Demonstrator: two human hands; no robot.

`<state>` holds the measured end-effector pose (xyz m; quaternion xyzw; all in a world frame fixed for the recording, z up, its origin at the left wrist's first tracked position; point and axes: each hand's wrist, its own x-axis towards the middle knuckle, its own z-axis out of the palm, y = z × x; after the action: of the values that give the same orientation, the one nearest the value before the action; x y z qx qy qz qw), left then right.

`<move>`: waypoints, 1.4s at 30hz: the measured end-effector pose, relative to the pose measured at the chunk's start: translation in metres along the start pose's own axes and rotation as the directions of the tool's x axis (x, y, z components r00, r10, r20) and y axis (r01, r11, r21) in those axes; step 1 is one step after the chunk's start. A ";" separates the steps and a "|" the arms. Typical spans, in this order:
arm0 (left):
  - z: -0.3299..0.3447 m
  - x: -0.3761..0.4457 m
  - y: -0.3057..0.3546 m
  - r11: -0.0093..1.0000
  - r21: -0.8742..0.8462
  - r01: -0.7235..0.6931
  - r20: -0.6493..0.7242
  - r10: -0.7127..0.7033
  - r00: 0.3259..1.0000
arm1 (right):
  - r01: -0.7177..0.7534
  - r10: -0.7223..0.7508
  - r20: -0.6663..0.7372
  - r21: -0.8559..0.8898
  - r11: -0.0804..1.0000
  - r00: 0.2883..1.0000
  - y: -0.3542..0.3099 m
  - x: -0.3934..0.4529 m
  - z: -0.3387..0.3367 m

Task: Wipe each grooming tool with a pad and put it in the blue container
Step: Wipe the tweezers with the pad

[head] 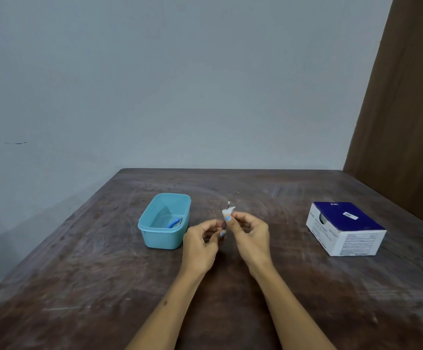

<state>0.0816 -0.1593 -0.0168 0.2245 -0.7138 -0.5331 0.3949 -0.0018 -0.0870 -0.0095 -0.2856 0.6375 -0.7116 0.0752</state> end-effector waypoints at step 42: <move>-0.002 -0.006 0.012 0.960 0.273 -0.052 0.098 0.026 0.995 | 0.080 -0.069 -0.212 0.044 0.996 0.975 -0.010 0.005 -0.003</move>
<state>0.0882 -0.1516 -0.0074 0.2378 -0.8031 -0.4306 0.3364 -0.0050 -0.0848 0.0012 -0.2303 0.6118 -0.7566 -0.0119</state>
